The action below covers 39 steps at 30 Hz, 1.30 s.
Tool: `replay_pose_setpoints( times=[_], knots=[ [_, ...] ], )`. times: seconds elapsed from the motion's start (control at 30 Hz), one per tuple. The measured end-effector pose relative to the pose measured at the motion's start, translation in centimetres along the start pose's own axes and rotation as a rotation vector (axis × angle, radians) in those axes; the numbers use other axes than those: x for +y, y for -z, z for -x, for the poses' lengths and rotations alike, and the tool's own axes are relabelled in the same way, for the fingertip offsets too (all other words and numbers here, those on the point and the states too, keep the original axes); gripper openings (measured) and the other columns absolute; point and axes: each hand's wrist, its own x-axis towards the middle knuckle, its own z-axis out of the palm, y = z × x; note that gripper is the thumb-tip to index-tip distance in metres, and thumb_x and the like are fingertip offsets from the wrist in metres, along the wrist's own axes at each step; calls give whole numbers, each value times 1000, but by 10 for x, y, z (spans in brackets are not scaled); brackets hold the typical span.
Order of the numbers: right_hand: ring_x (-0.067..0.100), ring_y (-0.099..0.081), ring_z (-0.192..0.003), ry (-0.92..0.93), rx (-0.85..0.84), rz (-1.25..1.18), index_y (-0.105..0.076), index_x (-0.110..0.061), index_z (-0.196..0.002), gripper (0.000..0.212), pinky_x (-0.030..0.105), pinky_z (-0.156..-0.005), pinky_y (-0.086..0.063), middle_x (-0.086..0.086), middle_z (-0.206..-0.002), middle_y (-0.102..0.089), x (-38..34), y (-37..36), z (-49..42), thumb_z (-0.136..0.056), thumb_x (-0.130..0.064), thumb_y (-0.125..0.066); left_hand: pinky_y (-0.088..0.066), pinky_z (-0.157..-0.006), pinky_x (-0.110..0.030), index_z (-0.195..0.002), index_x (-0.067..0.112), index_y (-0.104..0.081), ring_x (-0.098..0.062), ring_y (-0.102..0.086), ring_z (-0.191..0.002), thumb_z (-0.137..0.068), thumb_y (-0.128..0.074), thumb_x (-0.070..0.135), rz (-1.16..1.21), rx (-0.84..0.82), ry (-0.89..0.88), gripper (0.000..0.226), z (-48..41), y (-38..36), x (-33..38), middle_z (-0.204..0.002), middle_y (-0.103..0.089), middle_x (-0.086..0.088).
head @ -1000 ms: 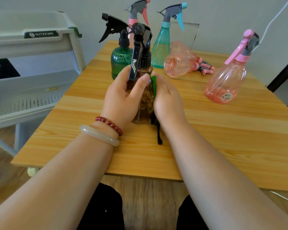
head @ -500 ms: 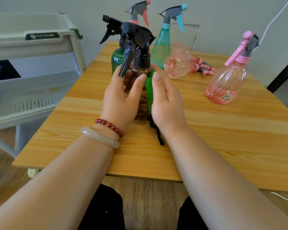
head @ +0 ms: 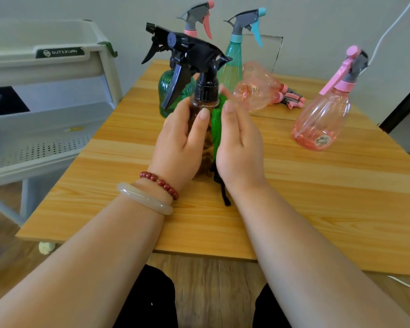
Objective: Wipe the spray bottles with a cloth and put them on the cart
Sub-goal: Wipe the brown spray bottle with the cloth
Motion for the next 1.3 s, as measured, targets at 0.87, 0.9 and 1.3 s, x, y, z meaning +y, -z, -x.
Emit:
replay_pose_setpoints(
  times=[0.87, 0.9, 1.3],
  knots=[
    [12, -31, -56, -324, -92, 378, -36, -16, -64, 39, 23, -46, -25, 0, -65, -38, 5, 11, -15, -102, -18, -32, -35, -92, -4, -118, 36, -54, 15, -41, -102, -86, -50, 58, -81, 52, 30, 39, 2, -1, -1, -107, -40, 24],
    [15, -30, -57, -340, -83, 371, -35, -14, -63, 39, 26, -48, -24, 3, -68, -37, 6, 11, -16, -101, -17, -33, -37, -90, -4, -119, 33, -57, 13, -44, -100, -86, -51, 57, -95, 64, 29, 42, 1, 0, 0, -104, -44, 24],
    [5, -57, -87, -188, 41, 197, -64, -25, -99, 11, 3, -69, -39, -12, -92, -64, 4, 8, -7, -101, -27, -53, -47, -84, -10, -124, 33, -50, 6, -60, -101, -101, -52, 31, 16, 70, 120, 22, 3, 2, 3, -106, -62, 20]
  ],
)
